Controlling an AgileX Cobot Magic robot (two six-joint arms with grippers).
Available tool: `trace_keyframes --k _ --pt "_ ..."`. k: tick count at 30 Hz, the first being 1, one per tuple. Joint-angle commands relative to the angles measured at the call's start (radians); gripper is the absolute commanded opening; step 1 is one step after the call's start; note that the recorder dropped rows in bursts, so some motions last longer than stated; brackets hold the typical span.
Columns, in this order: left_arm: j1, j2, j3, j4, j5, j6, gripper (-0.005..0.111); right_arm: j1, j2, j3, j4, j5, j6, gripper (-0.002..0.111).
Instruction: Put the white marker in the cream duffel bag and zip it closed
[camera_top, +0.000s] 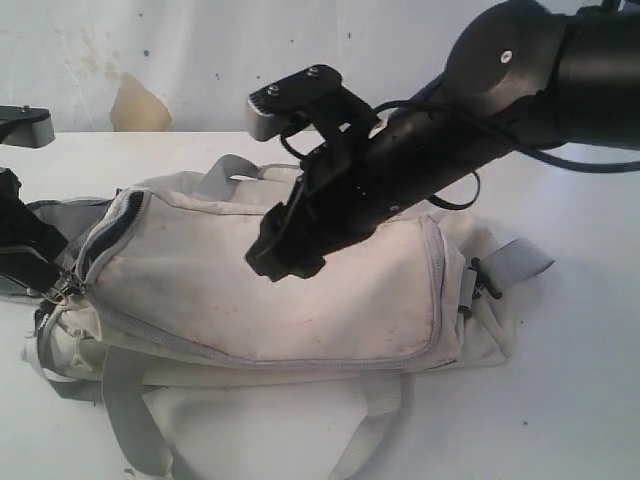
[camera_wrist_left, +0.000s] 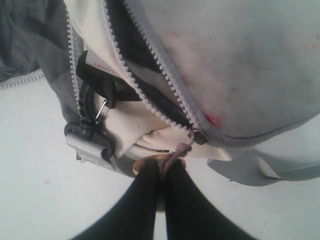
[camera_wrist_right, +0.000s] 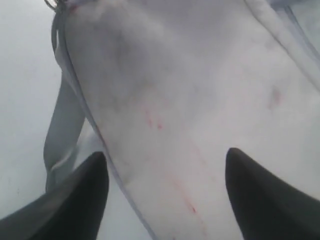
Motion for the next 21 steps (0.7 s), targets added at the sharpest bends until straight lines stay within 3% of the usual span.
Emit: trace_keyframes --k 1,14,21 --pt "0.003 -0.009 0.001 -0.005 0.005 -0.008 0.0 0.085 0.027 -0.003 0.024 -0.139 -0.022 0.062" --pt "0.003 -0.009 0.001 -0.002 0.001 -0.072 0.0 0.252 0.185 -0.003 0.042 -0.354 -0.045 0.062" --pt "0.009 -0.009 0.001 -0.001 -0.007 -0.258 0.0 0.307 0.212 -0.003 0.042 -0.441 -0.045 0.062"
